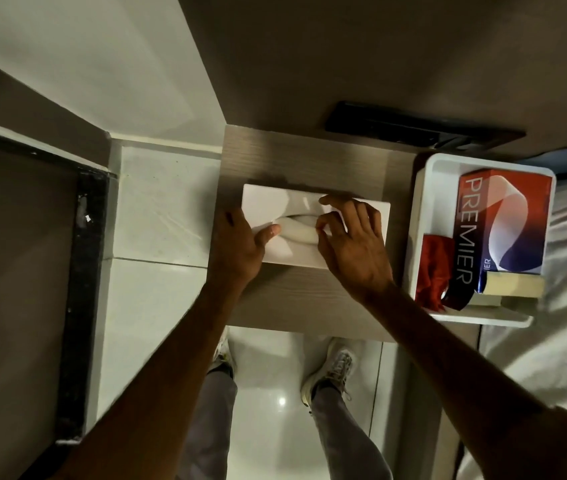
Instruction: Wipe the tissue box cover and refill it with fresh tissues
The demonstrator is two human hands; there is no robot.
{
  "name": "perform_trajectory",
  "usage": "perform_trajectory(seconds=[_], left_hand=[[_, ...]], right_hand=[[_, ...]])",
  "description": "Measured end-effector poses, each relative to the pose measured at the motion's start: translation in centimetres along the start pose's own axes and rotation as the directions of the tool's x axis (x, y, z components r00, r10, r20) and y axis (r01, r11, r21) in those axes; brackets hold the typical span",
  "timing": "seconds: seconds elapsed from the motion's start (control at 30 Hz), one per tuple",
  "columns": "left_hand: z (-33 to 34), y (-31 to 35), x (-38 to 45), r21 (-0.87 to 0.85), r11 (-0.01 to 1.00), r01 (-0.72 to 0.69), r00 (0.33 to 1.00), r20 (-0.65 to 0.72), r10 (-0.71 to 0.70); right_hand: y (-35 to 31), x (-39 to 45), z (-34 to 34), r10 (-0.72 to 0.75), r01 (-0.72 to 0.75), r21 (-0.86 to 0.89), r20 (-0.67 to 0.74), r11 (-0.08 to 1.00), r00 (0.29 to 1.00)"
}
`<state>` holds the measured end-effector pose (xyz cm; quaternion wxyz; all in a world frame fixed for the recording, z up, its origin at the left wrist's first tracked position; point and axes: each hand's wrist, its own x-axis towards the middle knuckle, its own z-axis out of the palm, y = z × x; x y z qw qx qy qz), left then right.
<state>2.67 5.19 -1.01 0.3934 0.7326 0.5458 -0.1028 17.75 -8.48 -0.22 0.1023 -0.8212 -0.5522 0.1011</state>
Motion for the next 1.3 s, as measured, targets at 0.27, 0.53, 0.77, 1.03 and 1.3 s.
perform_trajectory(seconds=[0.27,0.53,0.77,1.03,1.3], left_hand=[[0.1,0.0,0.0,-0.014,1.000,0.021,1.000,0.014,-0.021],[1.2,-1.0,-0.5,-0.077,0.997,-0.011,0.997,-0.078,0.005],[2.0,-2.2,-3.8,0.185,0.940,-0.286,0.932,-0.173,0.317],[2.5,-2.1,-4.7,0.381,0.871,-0.310,0.936,-0.041,0.350],[-0.9,-0.4,-6.2,0.446,0.845,-0.297,0.946,0.015,0.324]], right_hand=[[-1.4,-1.8,1.5,0.189,-0.183,0.126,-0.031,0.975,0.982],[-1.8,-2.5,1.9,0.302,-0.284,0.247,-0.037,0.926,0.953],[-0.8,-4.7,1.8,0.515,-0.481,0.245,-0.094,0.842,0.852],[0.5,-6.8,2.4,0.625,-0.641,0.306,0.164,0.703,0.763],[-1.3,-6.3,-3.8,0.616,-0.622,0.306,0.131,0.720,0.777]])
